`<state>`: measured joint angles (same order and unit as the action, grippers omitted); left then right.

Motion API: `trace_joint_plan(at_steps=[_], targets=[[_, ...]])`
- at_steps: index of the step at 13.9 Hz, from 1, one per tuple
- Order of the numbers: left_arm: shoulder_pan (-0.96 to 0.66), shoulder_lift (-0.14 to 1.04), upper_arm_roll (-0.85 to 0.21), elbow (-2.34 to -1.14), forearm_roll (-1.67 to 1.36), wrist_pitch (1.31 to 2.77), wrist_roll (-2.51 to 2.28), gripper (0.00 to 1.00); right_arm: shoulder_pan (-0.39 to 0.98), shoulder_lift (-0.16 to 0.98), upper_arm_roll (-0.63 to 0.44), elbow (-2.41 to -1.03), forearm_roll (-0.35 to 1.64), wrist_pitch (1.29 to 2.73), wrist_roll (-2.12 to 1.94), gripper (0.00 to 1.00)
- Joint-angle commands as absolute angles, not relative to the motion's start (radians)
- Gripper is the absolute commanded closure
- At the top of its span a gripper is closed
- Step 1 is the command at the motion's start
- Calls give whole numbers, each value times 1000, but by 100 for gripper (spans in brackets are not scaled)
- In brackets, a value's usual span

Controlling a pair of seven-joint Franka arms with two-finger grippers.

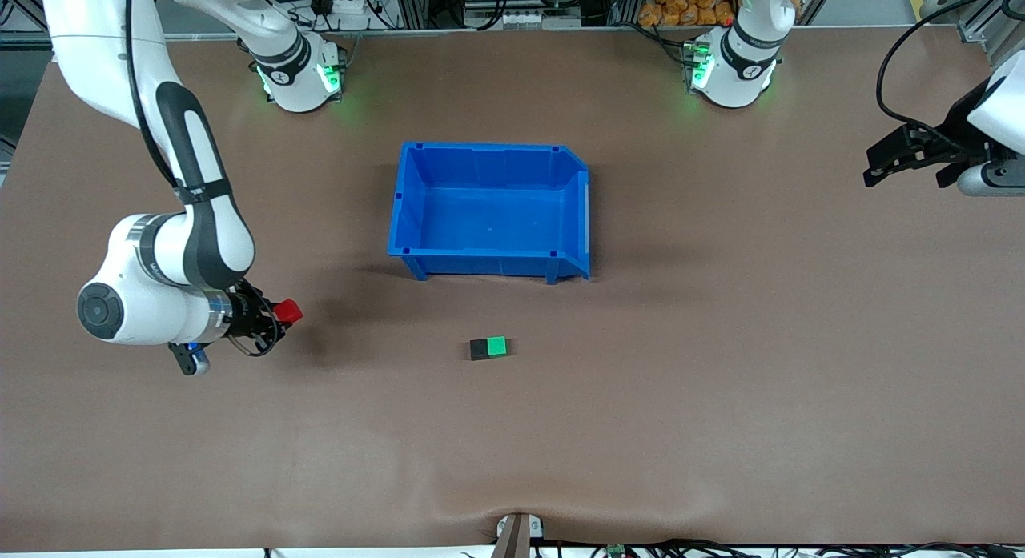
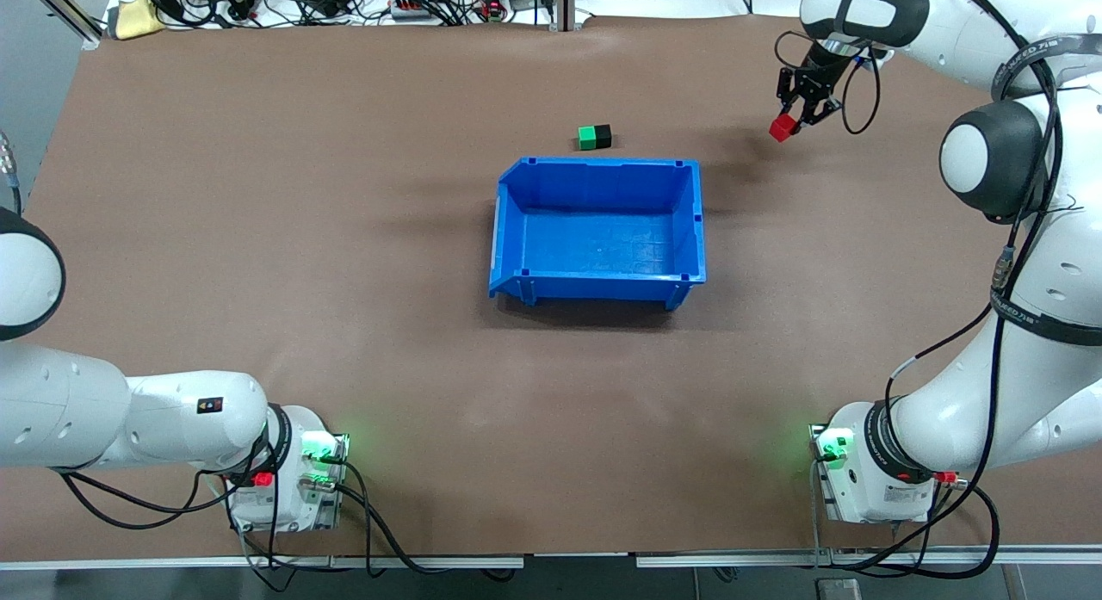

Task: Attach green and red cubes to black cube
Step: 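Lift the red cube with the right gripper and carry it toward the black cube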

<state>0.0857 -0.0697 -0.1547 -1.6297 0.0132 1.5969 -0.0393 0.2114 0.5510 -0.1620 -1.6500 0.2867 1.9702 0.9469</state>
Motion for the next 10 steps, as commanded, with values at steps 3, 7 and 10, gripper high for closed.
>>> trace_joint_plan(at_steps=[3,7,10], targets=[[90,-75,-179,-1606,29,1557,-40,0,255,566,-167,-1606,298,1960,1061,100],[100,-74,-170,-1606,29,1557,-32,0,282,603,-166,-1565,301,1965,1129,100],[100,-61,-169,-1603,29,1559,-29,0,304,635,-166,-1540,380,1968,1170,100]])
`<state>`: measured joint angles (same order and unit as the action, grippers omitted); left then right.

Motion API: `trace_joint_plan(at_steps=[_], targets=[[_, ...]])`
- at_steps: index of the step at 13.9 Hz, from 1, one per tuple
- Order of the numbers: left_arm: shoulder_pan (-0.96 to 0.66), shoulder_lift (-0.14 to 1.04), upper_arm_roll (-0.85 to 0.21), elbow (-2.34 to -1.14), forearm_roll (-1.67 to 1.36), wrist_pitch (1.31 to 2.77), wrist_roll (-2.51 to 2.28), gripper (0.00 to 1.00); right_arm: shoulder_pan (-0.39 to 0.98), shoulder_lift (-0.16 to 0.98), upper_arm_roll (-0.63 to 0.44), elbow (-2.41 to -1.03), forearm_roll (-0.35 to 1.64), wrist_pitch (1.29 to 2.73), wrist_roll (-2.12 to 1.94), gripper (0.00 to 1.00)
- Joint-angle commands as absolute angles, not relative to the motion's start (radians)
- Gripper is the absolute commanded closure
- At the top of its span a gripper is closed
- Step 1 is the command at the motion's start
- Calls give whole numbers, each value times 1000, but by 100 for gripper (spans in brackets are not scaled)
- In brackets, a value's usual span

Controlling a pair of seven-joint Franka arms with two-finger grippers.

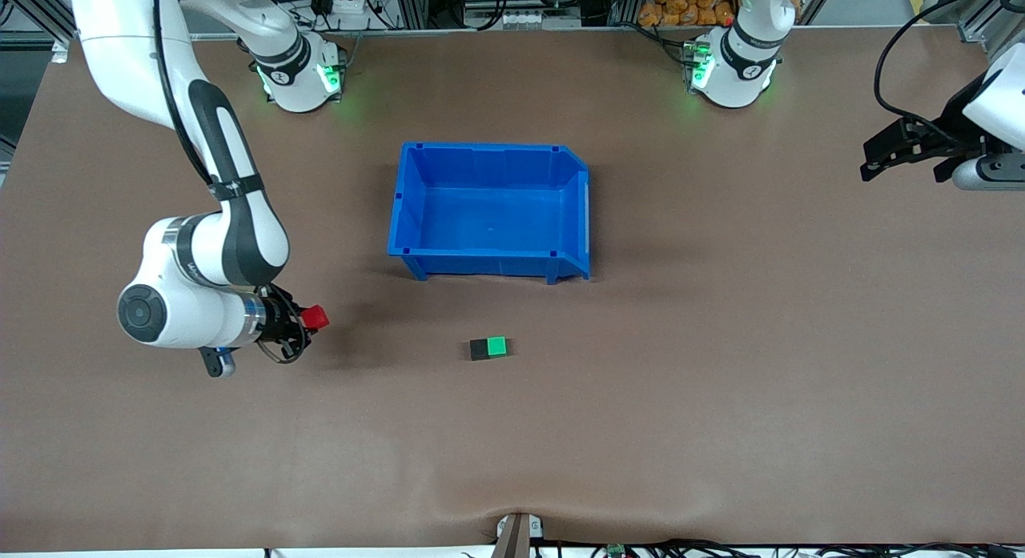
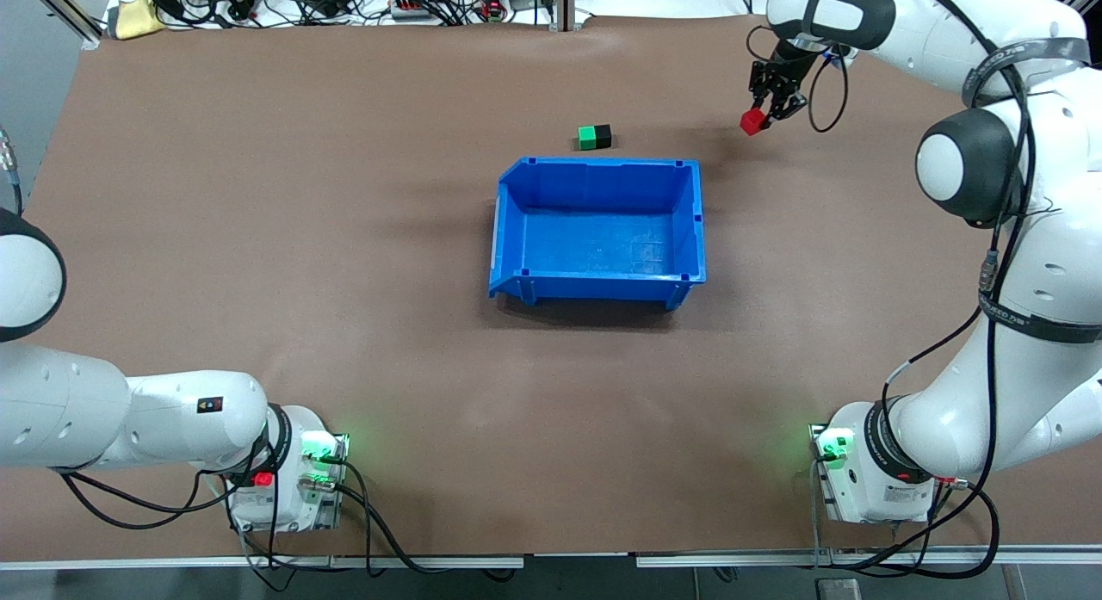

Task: Attach green and red cubes to black cube
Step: 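Lift the red cube with the right gripper and carry it toward the black cube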

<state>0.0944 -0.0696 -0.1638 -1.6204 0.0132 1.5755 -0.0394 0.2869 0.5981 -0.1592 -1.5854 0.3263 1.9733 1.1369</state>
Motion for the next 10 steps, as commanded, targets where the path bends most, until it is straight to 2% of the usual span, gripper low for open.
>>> trace_joint_plan(at_steps=[1,10], targets=[[100,-58,-169,-1591,29,1559,-34,0,307,643,-166,-1537,417,1970,1173,100],[91,-58,-178,-1589,29,1559,-43,0,357,673,-166,-1493,430,1988,1292,100]])
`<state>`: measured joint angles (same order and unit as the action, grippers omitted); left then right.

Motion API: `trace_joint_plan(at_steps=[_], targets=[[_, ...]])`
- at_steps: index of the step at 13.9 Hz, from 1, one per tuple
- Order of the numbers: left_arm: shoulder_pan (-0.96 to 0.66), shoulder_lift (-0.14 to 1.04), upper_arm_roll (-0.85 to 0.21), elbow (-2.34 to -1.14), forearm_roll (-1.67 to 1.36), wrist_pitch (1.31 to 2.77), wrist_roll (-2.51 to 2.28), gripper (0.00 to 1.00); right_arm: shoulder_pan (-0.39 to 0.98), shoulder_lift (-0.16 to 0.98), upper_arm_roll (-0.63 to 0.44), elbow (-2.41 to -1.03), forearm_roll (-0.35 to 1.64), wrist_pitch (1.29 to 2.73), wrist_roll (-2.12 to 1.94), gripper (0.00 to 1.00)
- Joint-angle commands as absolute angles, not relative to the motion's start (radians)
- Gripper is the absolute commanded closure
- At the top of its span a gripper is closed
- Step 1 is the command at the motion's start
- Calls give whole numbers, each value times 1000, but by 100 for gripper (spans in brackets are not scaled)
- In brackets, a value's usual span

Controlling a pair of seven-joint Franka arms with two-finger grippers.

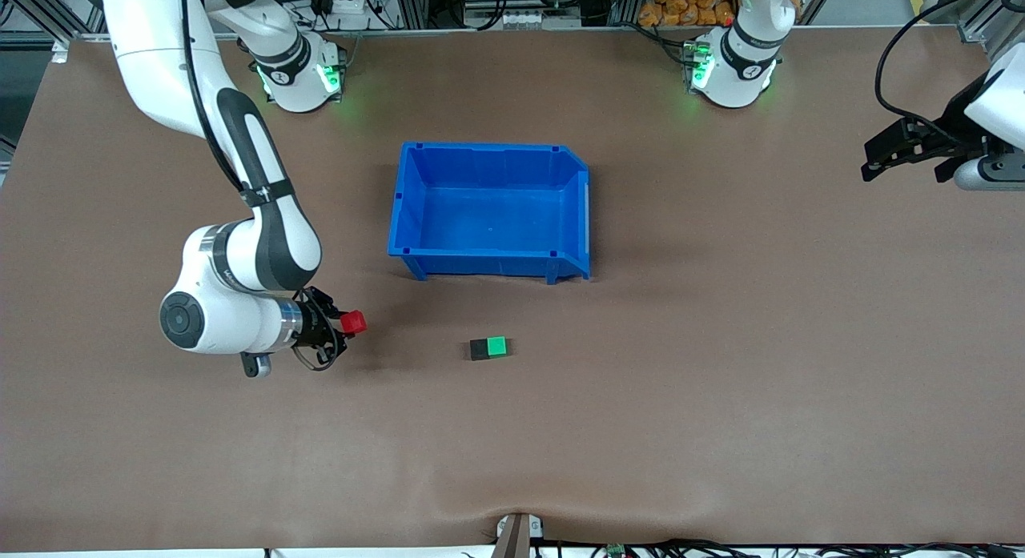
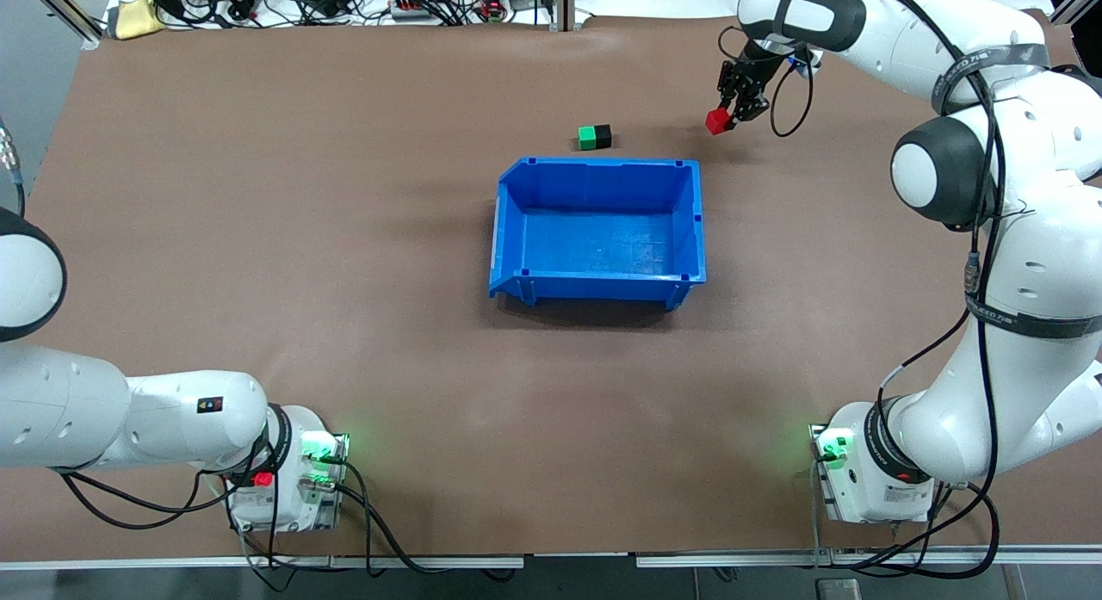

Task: Attach green and red cubes to black cube
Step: 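Lift the red cube with the right gripper and carry it toward the black cube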

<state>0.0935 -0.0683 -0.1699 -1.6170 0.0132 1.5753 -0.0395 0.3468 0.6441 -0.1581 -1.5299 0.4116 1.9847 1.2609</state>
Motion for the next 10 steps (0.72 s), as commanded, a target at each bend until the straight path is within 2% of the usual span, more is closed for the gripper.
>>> trace_joint_plan(at_steps=[1,10], targets=[[92,-58,-178,-1589,29,1559,-41,0,367,679,-164,-1493,431,2006,1310,100],[94,-57,-179,-1591,17,1559,-40,0,439,733,-163,-1460,431,2095,1456,100]])
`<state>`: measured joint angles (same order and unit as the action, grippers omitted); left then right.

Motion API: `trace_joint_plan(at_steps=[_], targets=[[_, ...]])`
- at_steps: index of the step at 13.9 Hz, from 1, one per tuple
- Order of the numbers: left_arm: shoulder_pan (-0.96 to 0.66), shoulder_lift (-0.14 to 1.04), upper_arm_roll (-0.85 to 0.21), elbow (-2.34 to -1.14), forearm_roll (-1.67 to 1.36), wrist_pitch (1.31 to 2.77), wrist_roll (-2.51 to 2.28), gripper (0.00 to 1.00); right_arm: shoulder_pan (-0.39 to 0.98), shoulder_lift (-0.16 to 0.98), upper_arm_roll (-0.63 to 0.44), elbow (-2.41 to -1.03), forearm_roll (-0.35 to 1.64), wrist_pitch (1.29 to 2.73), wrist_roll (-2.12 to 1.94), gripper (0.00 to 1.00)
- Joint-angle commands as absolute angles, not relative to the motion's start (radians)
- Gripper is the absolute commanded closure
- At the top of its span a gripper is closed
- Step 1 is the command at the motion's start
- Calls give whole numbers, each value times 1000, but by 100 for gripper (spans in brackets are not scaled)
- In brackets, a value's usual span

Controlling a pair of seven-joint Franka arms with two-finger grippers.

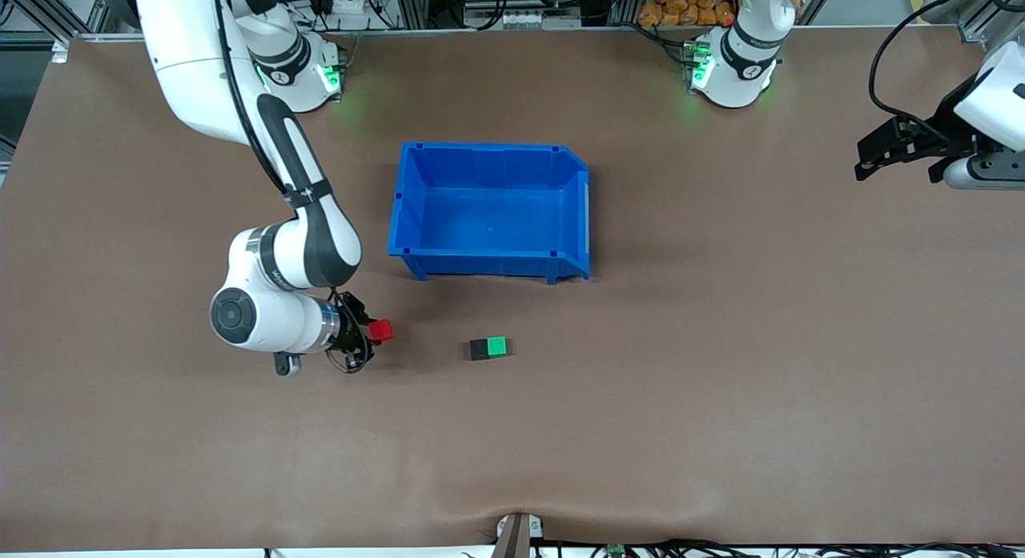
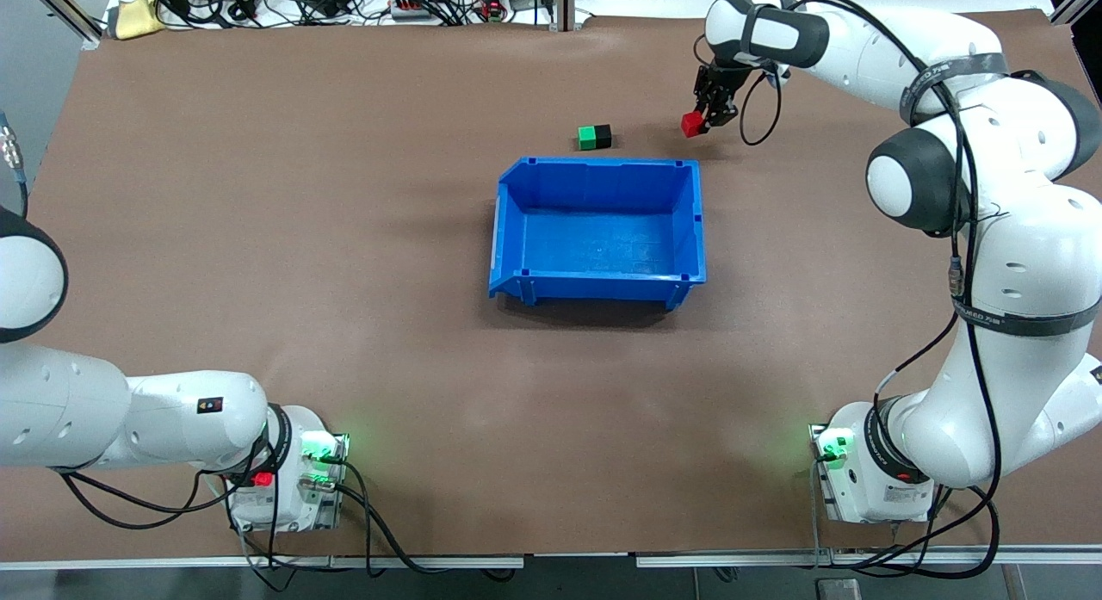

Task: Attach green and red cubes to black cube
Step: 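Lift the red cube with the right gripper and carry it toward the black cube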

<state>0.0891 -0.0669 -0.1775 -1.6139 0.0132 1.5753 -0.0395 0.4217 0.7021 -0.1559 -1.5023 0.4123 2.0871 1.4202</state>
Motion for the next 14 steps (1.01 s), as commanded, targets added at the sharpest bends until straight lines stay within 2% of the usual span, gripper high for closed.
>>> trace_joint_plan(at_steps=[1,14], targets=[[95,-57,-179,-1591,17,1559,-40,0,445,739,-163,-1457,431,2115,1479,100],[100,-52,-172,-1582,26,1559,-26,0,485,807,-132,-1398,431,2180,1624,100]])
